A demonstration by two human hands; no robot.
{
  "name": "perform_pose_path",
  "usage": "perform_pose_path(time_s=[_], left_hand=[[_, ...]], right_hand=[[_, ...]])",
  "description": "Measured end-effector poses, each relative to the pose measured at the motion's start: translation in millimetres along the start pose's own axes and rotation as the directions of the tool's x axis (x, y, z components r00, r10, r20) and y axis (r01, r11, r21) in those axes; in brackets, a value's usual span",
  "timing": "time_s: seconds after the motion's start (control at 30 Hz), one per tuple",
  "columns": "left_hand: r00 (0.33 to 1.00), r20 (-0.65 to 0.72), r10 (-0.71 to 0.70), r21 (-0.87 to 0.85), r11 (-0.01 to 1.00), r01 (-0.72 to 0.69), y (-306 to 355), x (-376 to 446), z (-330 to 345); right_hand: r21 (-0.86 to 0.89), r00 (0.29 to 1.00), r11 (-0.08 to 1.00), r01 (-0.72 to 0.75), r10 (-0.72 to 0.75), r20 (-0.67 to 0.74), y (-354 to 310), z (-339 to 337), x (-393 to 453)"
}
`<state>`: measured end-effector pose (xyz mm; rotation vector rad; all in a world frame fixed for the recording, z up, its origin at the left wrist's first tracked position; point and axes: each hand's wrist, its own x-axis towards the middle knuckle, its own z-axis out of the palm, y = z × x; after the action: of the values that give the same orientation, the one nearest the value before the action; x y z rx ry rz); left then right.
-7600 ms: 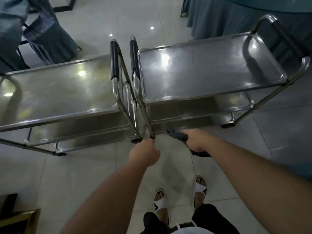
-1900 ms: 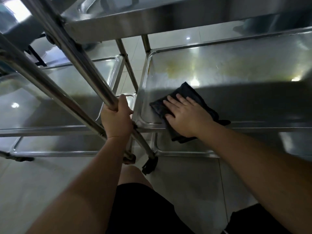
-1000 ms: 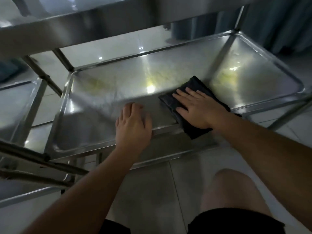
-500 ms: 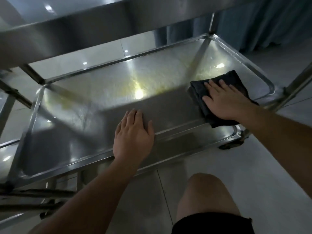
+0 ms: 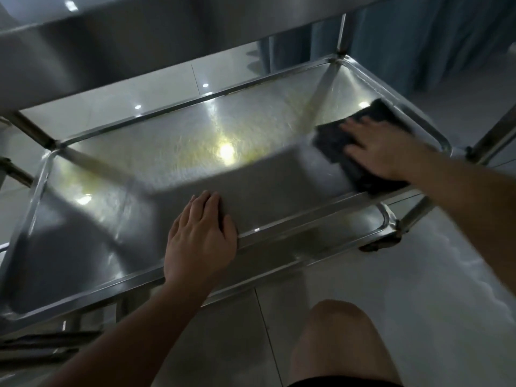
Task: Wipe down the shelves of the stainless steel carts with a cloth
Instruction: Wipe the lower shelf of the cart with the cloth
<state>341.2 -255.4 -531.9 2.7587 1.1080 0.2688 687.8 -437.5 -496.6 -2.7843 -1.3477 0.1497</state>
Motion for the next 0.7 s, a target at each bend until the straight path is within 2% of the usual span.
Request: perform_pose_path(time_s=[0.07, 0.13, 0.27, 0.33, 0.4, 0.43, 0.5, 0.57, 0.7], left_hand=[[1.0, 0.01, 0.006, 0.002, 1.0, -0.006, 1, -1, -1], [1.0, 0.013, 0.002, 0.007, 1.0, -0.002, 1, -1, -1], [1.0, 0.016, 0.0, 0.017, 1.0, 0.0, 1, 1, 1], [1.0, 0.016, -0.001, 0.016, 1.0, 0.001, 1, 2, 2], [1.0, 0.015, -0.003, 0.014, 1.0, 0.003, 1, 1, 2], [1.0, 0.011, -0.005, 0.01, 1.0, 0.005, 1, 1, 2], [1.0, 0.01, -0.011, -0.004, 1.0, 0.011, 1, 0, 1], [1.0, 0.011, -0.011, -0.016, 1.0, 0.011, 1, 1, 1], [1.0, 0.0, -0.01, -0.009, 1.0, 0.01, 1, 1, 0]], right_hand=[[-0.041, 0.986, 0.986, -0.163, 0.164, 0.022, 48, -3, -1], [-0.047, 0.961, 0.961, -0.273, 0.274, 0.028, 61, 0, 4], [0.079, 0.891, 0.887, -0.454, 0.453, 0.04, -1, 9, 29], [0.112, 0.879, 0.872, -0.476, 0.475, 0.032, -55, 12, 39], [0.118, 0.919, 0.912, -0.393, 0.393, 0.026, -120, 14, 42], [0.118, 0.955, 0.948, -0.296, 0.295, 0.023, -153, 17, 41], [0.097, 1.0, 0.995, -0.006, 0.004, 0.02, -210, 26, 35], [0.082, 0.971, 0.969, 0.233, -0.236, 0.031, -231, 31, 32], [0.04, 0.883, 0.884, 0.465, -0.467, 0.047, -172, 17, 48]])
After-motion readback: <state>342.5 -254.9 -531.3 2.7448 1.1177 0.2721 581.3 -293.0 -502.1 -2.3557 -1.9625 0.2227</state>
